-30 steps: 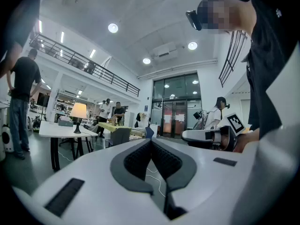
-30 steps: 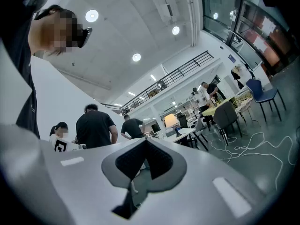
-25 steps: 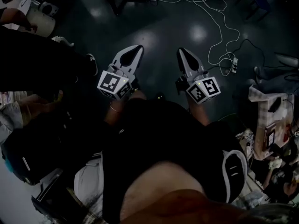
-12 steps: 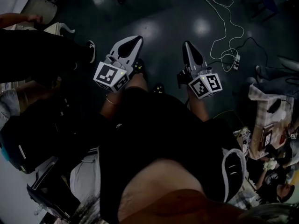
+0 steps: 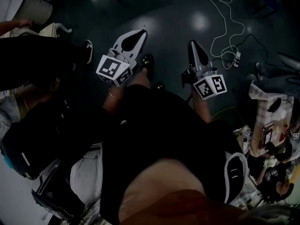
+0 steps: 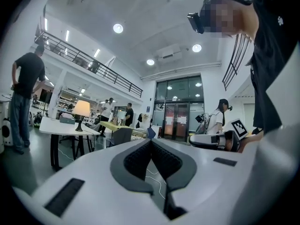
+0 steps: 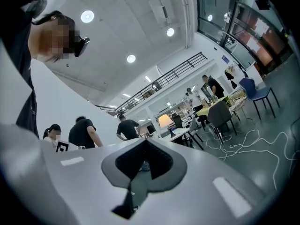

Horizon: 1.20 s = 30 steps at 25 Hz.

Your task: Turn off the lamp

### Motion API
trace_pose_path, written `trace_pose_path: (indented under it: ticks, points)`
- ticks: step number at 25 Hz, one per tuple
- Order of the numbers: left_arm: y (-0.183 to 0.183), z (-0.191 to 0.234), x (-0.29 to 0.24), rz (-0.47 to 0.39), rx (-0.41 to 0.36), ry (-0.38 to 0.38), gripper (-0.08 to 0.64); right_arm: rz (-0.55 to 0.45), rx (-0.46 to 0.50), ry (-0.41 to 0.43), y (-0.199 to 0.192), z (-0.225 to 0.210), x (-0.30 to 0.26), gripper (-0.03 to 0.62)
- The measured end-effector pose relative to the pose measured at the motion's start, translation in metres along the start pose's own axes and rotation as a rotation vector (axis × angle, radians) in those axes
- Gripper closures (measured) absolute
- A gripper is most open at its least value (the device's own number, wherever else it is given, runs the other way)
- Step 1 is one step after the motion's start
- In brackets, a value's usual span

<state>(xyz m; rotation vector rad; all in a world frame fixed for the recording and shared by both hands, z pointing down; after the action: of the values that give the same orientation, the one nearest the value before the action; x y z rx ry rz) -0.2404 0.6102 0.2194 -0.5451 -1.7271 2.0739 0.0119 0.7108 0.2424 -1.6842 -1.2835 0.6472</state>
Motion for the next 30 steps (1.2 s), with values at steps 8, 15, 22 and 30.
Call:
trace_pose_path:
  ticks: [8, 15, 22, 30]
  points:
    - [0.006, 0.045, -0.04, -0.012, 0.008, -0.048, 0.552, 0.004, 0.009, -0.03, 0.008, -0.02, -0.045, 0.592]
    - [0.019, 0.094, -0.096, -0.033, 0.017, -0.111, 0.552, -0.018, 0.032, -0.059, 0.022, -0.037, -0.093, 0.592]
    - [0.031, 0.138, -0.13, -0.036, 0.031, -0.152, 0.552, -0.019, 0.032, -0.091, 0.031, -0.056, -0.141, 0.592]
    - [0.041, 0.192, -0.143, -0.054, 0.025, -0.121, 0.552, -0.005, 0.029, -0.07, 0.031, -0.063, -0.201, 0.592]
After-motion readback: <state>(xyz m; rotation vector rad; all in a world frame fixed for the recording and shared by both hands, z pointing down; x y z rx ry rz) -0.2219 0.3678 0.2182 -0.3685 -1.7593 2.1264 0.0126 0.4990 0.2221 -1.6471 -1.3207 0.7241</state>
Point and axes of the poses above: the fingertips, and each gripper's own axes: x backward along the fingers, z to its left, y out of its top, the point moved 9 cm from there along x, backward along the fingers, and after that the axes turned 1 degree about z, right-handed, at the moved point
